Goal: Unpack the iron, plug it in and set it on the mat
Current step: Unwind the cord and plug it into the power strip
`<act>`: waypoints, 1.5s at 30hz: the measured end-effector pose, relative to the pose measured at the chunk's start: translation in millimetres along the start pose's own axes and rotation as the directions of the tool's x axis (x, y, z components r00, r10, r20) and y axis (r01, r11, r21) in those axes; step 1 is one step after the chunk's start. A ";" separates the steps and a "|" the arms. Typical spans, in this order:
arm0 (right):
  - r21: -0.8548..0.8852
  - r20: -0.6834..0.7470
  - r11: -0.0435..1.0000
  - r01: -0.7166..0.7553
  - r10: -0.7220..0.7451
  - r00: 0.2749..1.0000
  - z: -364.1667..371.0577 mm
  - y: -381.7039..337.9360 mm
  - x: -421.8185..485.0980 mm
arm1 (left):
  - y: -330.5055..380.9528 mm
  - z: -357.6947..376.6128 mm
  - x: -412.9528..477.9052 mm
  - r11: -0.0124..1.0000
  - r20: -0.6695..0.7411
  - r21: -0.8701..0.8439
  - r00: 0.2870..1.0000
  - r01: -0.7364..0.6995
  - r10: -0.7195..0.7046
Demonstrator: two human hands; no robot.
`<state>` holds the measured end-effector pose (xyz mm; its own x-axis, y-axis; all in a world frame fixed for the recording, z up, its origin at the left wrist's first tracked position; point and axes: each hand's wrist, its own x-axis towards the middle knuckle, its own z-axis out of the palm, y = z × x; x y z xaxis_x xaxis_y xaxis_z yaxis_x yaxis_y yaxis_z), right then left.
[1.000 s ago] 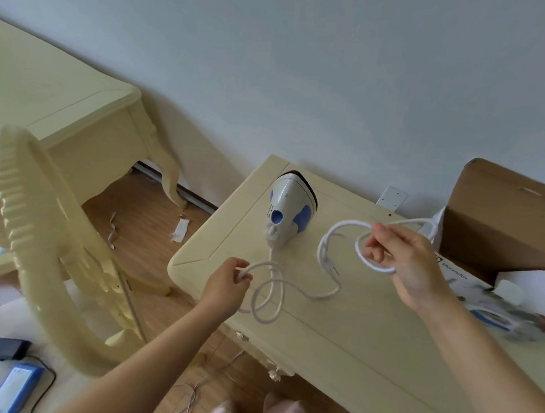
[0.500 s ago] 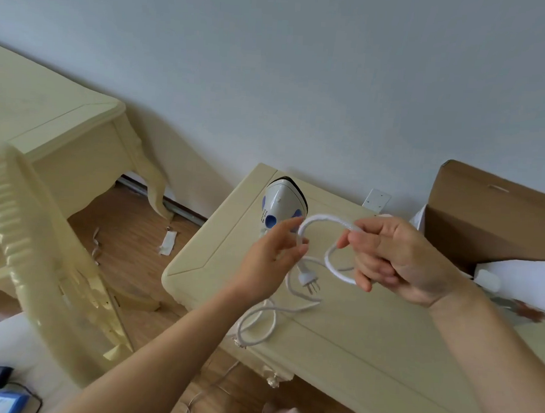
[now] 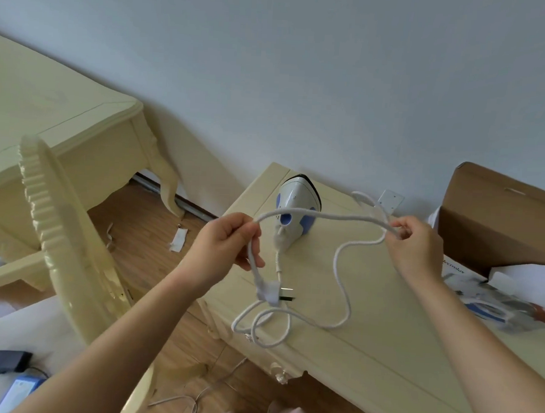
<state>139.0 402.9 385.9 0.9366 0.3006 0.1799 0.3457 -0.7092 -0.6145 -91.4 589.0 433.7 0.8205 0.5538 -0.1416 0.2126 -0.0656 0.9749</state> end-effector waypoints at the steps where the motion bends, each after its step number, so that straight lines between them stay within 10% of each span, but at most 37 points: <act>1: 0.016 -0.007 1.000 -0.011 0.011 1.000 3.0 7.5 -0.1 | 0.9 -6.3 -1.3 0.998 -0.050 -0.054 0.999 0.007 -0.010; 6: -0.015 0.015 0.974 0.225 -0.224 0.974 7.9 19.9 -15.0 | 6.3 -27.8 -10.6 0.983 -0.146 -0.181 0.988 0.033 -0.060; 10: -0.005 0.297 0.990 0.143 -0.136 0.945 26.0 7.8 -32.4 | 5.5 -17.4 -16.7 0.986 -0.025 -0.129 0.994 0.105 -0.109; 14: -0.063 0.704 0.995 -0.073 0.097 0.703 60.6 0.2 -52.3 | -6.4 -17.1 -18.1 0.972 -0.012 -0.104 0.977 0.212 -0.215; 19: -0.062 0.816 0.899 -0.433 0.295 0.497 108.6 -4.7 -93.1 | -30.5 -19.6 -23.1 0.909 -0.116 -0.194 0.911 0.369 -0.395; 23: 0.106 0.625 0.951 -0.292 0.165 0.763 129.6 -9.2 -90.0 | -37.5 -23.3 -33.6 0.881 -0.145 -0.259 0.885 0.397 -0.442; 27: 0.183 0.637 0.975 -0.127 -0.019 0.771 138.5 -12.0 -63.3 | -38.8 -26.4 -57.7 0.868 -0.165 -0.317 0.879 0.383 -0.448; 31: 0.217 0.873 0.525 -0.823 0.273 0.405 143.2 -13.8 -47.6 | -42.8 -26.7 -90.4 0.859 -0.207 -0.365 0.869 0.358 -0.450; 35: 0.181 0.949 0.328 -0.927 0.191 0.253 143.5 -15.8 -46.8 | -62.3 -19.3 -119.6 0.828 -0.305 -0.383 0.790 0.410 -0.532; 42: 0.169 0.956 0.333 -0.928 0.172 0.236 110.5 -30.9 -107.3 | -103.0 34.2 -136.3 0.821 -0.439 -0.296 0.694 0.488 -0.571; 45: 0.177 0.964 0.619 -0.765 0.047 0.261 91.7 -35.4 -144.3 | -107.4 56.8 -131.4 0.776 -0.372 -0.349 0.683 0.525 -0.629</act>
<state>-13.7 443.1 311.2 0.2060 0.6600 -0.7224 -0.5124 -0.5562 -0.6543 -192.0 476.1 337.9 0.2295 0.7280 -0.6460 0.4102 0.5295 0.7425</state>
